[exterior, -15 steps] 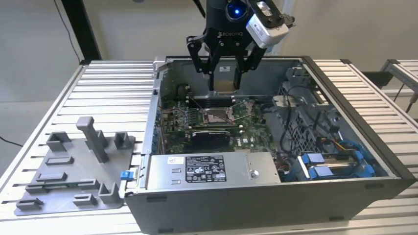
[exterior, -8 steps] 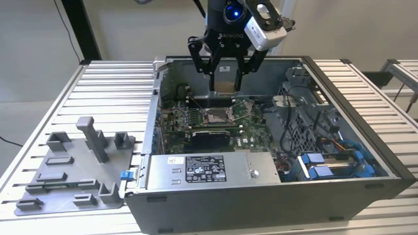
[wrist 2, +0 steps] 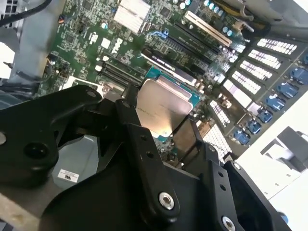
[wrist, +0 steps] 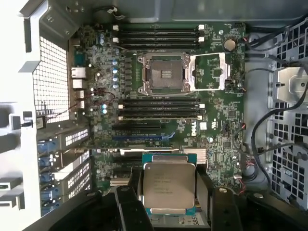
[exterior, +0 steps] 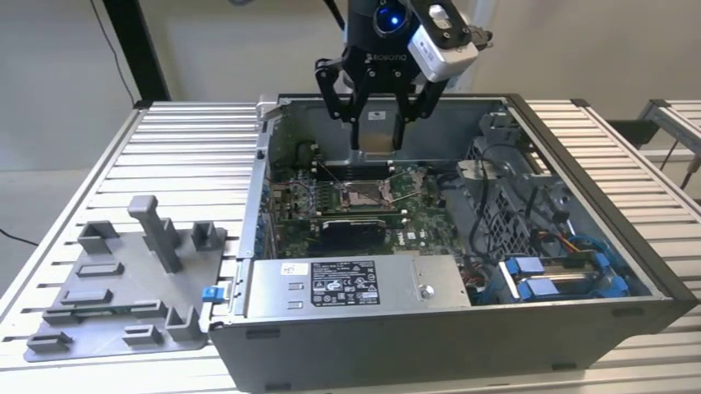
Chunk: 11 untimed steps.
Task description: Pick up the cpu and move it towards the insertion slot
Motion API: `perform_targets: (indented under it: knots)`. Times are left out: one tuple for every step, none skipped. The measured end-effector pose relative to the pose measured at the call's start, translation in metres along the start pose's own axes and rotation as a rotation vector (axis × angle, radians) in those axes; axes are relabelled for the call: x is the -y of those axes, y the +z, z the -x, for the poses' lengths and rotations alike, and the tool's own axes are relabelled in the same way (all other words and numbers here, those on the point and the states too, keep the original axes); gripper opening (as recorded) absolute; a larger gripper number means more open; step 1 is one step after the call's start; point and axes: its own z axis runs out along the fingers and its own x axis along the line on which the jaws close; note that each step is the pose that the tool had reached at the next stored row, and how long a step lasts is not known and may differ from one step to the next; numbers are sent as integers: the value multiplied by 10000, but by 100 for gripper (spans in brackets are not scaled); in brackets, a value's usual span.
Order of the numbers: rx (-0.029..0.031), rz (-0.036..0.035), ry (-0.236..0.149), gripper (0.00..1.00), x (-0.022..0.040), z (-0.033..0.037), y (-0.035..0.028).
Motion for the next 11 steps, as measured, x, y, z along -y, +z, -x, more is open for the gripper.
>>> perform_targets:
  knots:
    - [0, -1, 3, 0, -33, -1, -1]
    - [0, 0, 5, 0, -57, -2, 0]
    - [0, 0, 7, 0, -86, -3, -1]
    - [0, -1, 9, 0, -112, -3, -1]
    - [0, 0, 11, 0, -138, -4, -1]
    - [0, -1, 14, 0, -163, -5, -1]
    - [1, 0, 19, 0, -194, -6, -1]
    - [0, 0, 22, 0, -219, -7, -1]
    - [0, 0, 26, 0, -241, -9, -1]
    - [0, -1, 30, 0, -266, -10, -1]
    - [0, -1, 34, 0, -290, -12, -1]
